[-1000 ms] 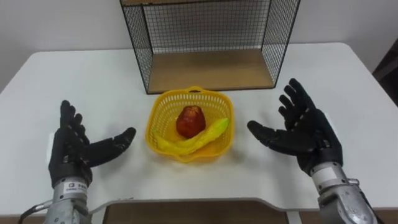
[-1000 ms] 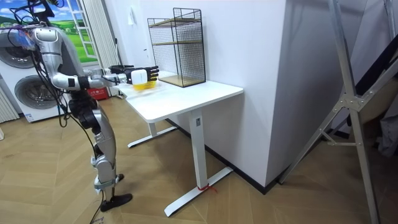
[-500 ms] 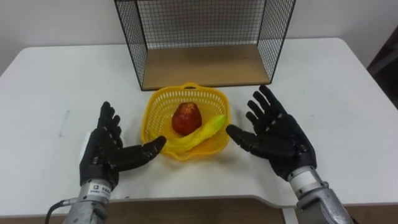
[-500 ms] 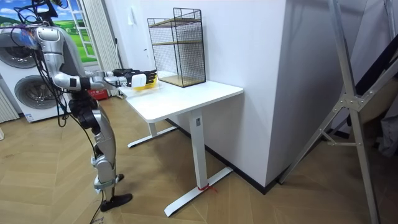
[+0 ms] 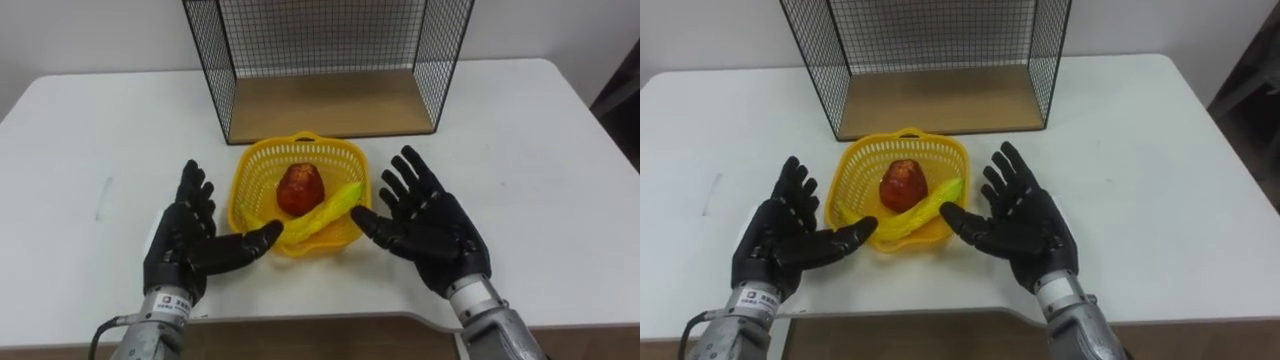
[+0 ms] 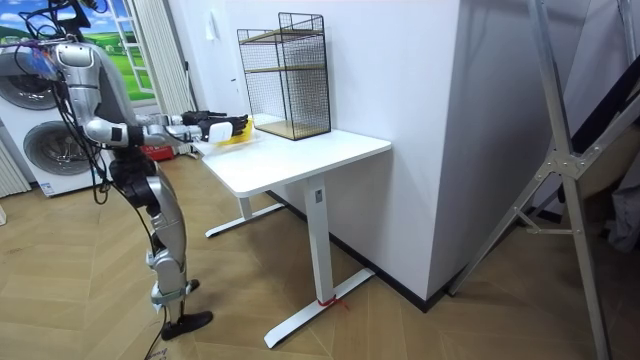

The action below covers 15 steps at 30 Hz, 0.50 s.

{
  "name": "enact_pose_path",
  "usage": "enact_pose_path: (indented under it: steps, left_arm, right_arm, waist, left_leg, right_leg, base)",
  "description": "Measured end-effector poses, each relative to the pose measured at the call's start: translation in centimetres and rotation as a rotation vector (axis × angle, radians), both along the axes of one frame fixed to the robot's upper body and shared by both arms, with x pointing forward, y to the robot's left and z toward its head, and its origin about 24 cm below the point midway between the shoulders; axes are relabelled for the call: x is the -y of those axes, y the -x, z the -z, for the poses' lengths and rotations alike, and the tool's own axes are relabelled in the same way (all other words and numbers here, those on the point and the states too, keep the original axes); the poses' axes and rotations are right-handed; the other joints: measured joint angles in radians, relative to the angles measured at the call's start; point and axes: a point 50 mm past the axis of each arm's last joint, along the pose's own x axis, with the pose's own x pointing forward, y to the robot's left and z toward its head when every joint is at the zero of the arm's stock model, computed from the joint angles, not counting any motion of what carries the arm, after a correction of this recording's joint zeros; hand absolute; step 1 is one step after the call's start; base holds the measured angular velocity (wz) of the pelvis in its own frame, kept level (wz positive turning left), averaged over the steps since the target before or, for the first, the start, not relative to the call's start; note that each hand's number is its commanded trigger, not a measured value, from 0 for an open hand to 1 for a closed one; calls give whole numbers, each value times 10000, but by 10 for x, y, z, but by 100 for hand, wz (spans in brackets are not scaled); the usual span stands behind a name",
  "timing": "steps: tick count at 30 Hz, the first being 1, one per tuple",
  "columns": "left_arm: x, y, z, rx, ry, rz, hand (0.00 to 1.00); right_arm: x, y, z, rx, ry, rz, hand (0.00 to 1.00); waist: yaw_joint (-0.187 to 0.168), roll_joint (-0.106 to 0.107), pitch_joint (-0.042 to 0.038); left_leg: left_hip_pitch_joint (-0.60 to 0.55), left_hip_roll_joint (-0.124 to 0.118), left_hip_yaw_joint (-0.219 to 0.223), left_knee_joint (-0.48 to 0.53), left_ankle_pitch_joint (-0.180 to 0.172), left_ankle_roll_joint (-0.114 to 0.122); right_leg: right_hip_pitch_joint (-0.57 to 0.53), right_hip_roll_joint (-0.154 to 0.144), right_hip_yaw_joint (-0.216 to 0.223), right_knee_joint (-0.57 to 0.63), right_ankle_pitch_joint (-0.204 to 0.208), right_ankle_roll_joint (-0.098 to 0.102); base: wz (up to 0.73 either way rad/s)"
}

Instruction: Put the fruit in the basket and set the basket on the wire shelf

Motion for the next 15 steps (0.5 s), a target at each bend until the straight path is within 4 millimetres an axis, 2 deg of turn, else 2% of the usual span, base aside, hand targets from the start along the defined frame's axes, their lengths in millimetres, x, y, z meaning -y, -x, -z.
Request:
enact_pose_path:
  steps: [5,15]
  left_arm:
    - [1,-1,0,60,36,164,0]
    - [14,-2,0,158,188,1081,0]
  right_arm:
    - [-1,0,0,32,-35,-96,0]
    - [-9,2,9,-279,120,-526,0]
  waist:
    - [-2,-66,30]
    - [-23,-149,17]
  left_leg:
    - [4,0,15,21,1,1]
    - [-114,4,107,26,0,1]
  right_leg:
    - [-1,-1,15,11,0,0]
    - [-208,0,84,26,0,0]
  base:
    - [0]
    - [-2]
